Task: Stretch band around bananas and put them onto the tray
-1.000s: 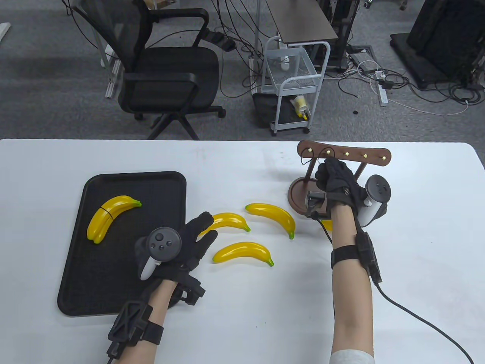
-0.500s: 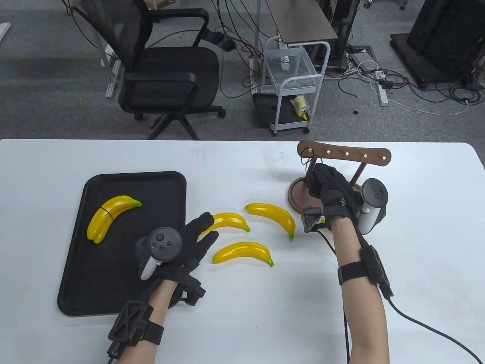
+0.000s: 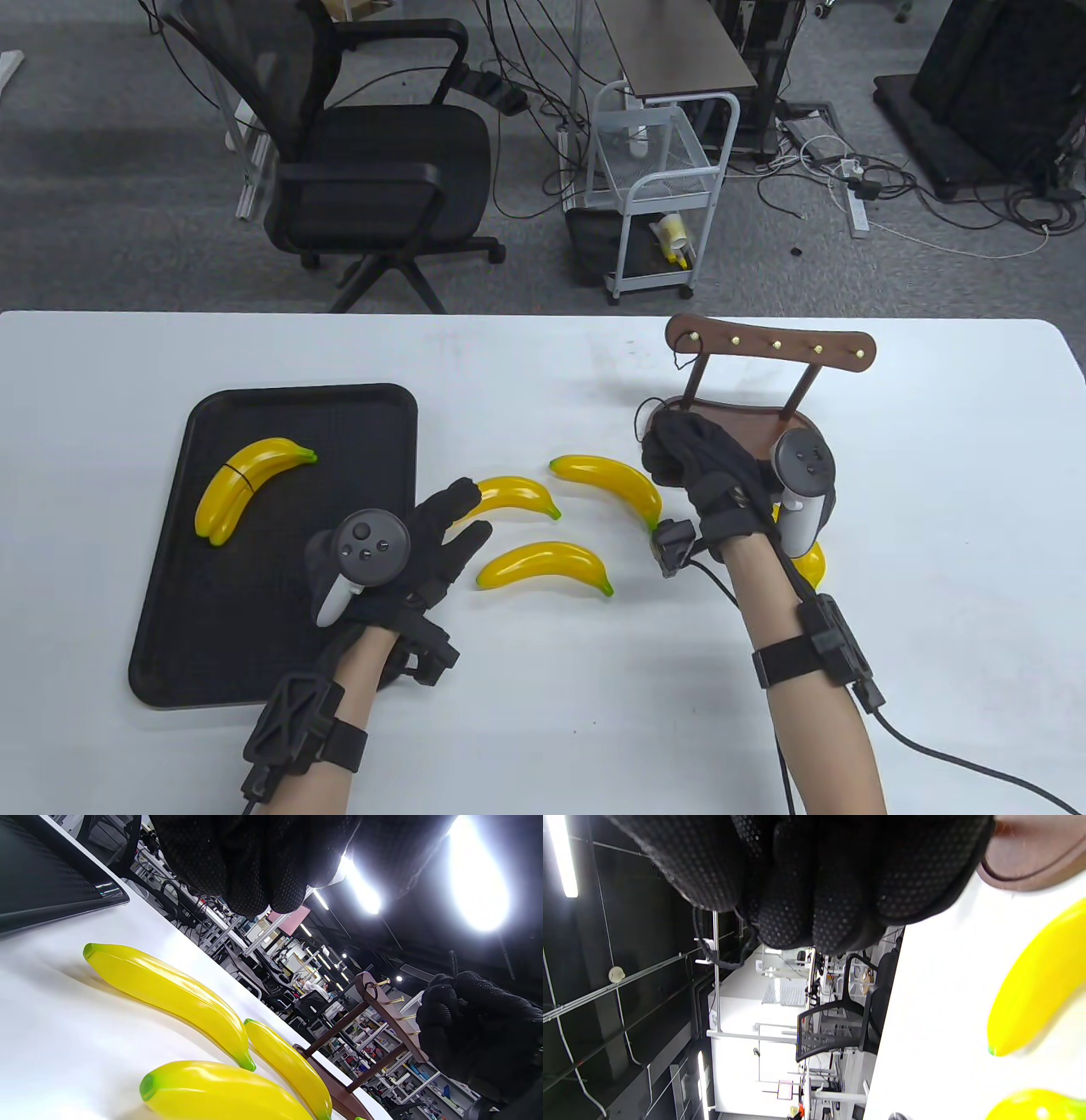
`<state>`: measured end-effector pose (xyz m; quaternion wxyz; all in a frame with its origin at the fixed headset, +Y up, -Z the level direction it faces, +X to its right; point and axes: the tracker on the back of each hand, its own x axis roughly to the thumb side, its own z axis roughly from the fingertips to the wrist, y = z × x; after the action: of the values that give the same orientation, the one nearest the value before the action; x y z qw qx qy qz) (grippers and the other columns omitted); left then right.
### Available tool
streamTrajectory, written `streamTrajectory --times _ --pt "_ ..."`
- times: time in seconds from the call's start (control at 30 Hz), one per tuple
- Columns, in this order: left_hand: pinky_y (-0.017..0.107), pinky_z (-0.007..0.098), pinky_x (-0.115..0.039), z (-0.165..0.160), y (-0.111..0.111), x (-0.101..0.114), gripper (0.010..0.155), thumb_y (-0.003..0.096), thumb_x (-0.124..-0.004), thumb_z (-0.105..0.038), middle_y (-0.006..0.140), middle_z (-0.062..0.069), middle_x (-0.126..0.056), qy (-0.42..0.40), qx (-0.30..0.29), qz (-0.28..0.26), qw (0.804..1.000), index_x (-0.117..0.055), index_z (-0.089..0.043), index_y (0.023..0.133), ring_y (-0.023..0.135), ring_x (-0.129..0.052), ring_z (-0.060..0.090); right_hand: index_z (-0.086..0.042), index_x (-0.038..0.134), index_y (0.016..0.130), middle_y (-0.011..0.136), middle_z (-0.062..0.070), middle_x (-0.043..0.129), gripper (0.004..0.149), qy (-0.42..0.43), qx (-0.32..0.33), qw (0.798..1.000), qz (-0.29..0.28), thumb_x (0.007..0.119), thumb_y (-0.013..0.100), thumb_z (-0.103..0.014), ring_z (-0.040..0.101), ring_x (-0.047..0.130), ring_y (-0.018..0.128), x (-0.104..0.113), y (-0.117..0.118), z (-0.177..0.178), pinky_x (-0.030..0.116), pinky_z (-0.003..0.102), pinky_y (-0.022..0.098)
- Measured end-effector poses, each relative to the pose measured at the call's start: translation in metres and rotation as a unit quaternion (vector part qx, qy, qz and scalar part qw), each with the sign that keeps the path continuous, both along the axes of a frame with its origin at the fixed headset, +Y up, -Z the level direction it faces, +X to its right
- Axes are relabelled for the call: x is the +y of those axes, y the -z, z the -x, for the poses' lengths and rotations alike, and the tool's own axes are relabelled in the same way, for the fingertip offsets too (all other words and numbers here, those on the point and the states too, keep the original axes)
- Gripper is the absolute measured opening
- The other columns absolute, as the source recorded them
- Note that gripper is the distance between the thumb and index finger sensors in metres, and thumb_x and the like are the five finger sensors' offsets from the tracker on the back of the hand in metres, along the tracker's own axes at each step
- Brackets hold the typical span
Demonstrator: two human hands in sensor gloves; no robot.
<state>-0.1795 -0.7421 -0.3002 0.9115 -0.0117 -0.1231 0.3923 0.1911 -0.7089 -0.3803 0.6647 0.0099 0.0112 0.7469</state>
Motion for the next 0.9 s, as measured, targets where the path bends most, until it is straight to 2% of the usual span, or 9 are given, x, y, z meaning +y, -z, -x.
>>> streamTrajectory --times 0.5,0.9 --pt "0.080 0.049 -0.063 -0.001 0.000 0.000 0.062 0.0586 -0.074 -0.052 0.117 0.000 -0.068 0.001 -0.008 -0.003 1.000 -0.054 -0.027 0.111 0.106 -0.076 0.031 -0.010 0.083 0.084 0.072 0.009 0.096 0.037 -0.033 0.102 0.994 0.002 0.078 0.057 -0.034 0.030 0.099 0.058 -0.017 -0.018 0.036 0.083 0.049 0.042" --pt "0.081 0.049 -0.063 -0.002 0.000 -0.001 0.066 0.0562 -0.076 -0.055 0.117 0.000 -0.067 -0.005 -0.023 -0.006 1.000 -0.054 -0.027 0.112 0.106 -0.076 0.030 -0.009 0.083 0.085 0.072 0.009 0.096 0.037 -0.052 0.183 0.982 0.006 0.078 0.057 -0.033 0.031 0.099 0.059 -0.028 -0.028 0.067 0.082 0.050 0.043"
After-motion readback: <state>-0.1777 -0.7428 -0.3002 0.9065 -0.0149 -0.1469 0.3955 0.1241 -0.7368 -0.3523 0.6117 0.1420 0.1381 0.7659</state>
